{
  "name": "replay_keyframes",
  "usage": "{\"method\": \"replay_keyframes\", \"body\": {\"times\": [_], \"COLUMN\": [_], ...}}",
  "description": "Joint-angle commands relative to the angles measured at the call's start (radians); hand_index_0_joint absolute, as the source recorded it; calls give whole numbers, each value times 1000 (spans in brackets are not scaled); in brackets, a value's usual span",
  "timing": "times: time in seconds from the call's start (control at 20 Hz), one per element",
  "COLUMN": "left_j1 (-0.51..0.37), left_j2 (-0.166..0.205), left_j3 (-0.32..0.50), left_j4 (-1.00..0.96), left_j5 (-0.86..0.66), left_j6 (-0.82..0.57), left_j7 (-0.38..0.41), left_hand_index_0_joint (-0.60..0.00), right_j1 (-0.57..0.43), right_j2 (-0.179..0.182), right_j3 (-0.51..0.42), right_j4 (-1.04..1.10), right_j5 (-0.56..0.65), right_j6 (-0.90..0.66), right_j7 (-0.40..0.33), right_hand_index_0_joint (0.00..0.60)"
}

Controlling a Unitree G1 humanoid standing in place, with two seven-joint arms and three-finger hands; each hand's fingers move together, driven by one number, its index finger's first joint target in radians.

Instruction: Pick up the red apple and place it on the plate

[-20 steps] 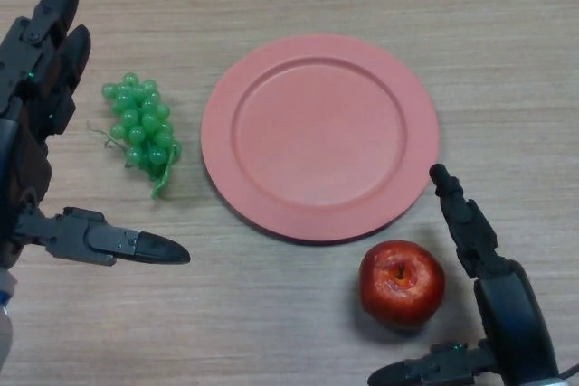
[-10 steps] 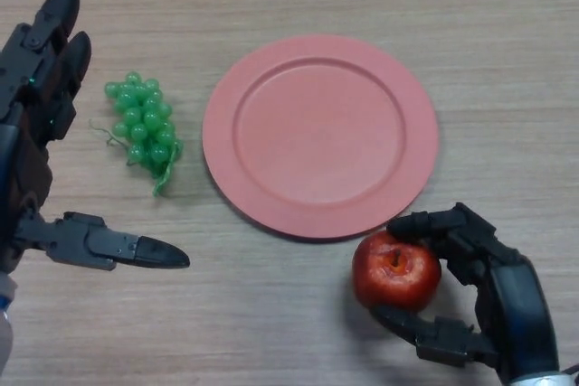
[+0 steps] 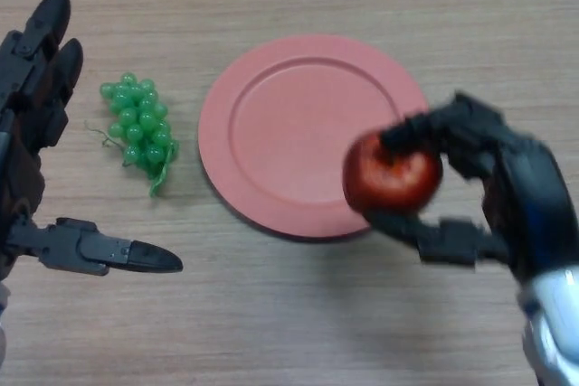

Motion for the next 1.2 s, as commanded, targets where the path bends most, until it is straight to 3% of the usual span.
{"method": "replay_keyframes", "body": {"times": [0.05, 0.2, 0.45, 0.75, 0.85, 1.0, 1.2], "left_j1": [-7, 10, 41, 72, 73, 53, 34], "left_j2": [16, 10, -2, -19, -19, -1, 2], "left_j3": [47, 58, 93, 119, 119, 149, 138], "left_j4": [-57, -67, -90, -96, -98, -163, -157], "left_j5": [-37, -50, -83, -90, -90, -132, -123], "left_j6": [-154, -157, -163, -190, -187, -88, -78], "left_j7": [4, 1, -13, -25, -25, -12, -14], "left_hand_index_0_joint": [0, 0, 0, 0, 0, 0, 0], "right_j1": [-147, -293, -482, -569, -571, -551, -551], "right_j2": [-1, -1, -1, -1, -1, -1, -1], "right_j3": [-10, 48, 174, 198, 195, 147, 97], "right_j4": [14, 164, 524, 767, 775, 793, 812], "right_j5": [-7, 20, 123, 188, 174, 71, 29], "right_j6": [-61, -61, -202, -245, -240, -248, -278], "right_j7": [0, -55, -241, -257, -254, -214, -175], "right_hand_index_0_joint": [600, 600, 600, 600, 400, 0, 0]}}
